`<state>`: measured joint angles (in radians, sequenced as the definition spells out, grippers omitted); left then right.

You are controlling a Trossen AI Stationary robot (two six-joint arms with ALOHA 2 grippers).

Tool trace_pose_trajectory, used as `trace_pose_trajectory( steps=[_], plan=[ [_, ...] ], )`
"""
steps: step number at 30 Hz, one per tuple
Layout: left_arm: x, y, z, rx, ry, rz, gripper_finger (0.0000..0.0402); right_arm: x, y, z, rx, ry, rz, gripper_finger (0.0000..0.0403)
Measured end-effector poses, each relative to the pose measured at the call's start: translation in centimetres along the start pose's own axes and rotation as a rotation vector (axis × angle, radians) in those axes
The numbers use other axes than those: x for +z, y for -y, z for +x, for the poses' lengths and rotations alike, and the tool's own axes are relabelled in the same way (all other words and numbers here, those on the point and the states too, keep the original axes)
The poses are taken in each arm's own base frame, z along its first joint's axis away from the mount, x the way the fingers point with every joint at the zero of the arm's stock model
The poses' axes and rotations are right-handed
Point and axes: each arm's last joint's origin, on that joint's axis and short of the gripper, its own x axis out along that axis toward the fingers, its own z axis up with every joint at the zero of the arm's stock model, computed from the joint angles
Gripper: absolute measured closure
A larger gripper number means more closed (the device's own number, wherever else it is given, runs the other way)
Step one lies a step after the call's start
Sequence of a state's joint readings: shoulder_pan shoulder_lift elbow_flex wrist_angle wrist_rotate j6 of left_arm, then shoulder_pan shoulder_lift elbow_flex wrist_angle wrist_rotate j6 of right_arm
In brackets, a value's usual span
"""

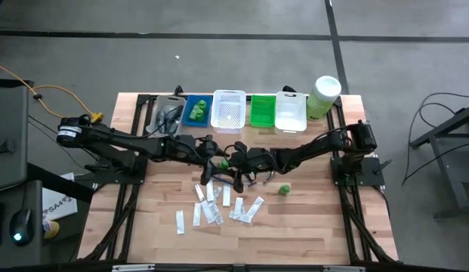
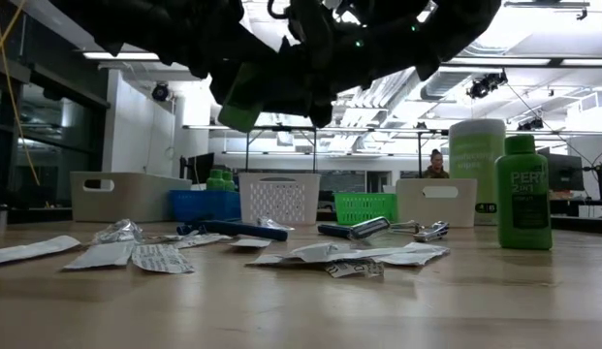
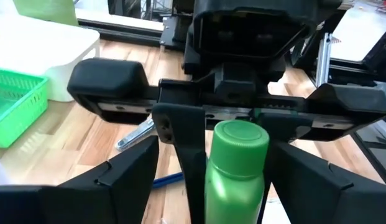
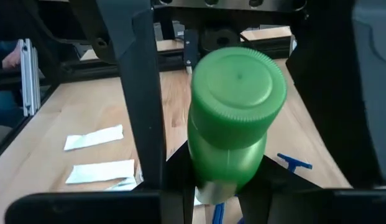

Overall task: Pick & Place Travel size toiletries
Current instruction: Put the shampoo into the blue bin

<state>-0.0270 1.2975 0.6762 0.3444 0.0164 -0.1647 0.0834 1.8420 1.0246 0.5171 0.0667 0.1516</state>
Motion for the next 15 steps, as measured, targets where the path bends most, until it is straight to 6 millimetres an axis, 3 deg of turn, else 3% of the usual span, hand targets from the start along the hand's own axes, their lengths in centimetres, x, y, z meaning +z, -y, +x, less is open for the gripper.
trace_pose_trajectory(
  steps=[4,13,15],
  plan=[
    [0.01,0.06,-0.01,-0.023,-0.002,-0.008,0.0150,0.12,0.01,0.02,-0.004,0.004,0.000,0.0327],
    [-0.06,0.06,0.00,-0.027,-0.010,-0.046,0.0297,-0.09,0.08,0.03,-0.015,-0.020,0.003,0.0328],
    [-0.10,0.09,0.00,-0.028,-0.014,-0.046,0.0305,-0.09,0.05,0.03,-0.015,-0.020,0.004,0.0328]
  ],
)
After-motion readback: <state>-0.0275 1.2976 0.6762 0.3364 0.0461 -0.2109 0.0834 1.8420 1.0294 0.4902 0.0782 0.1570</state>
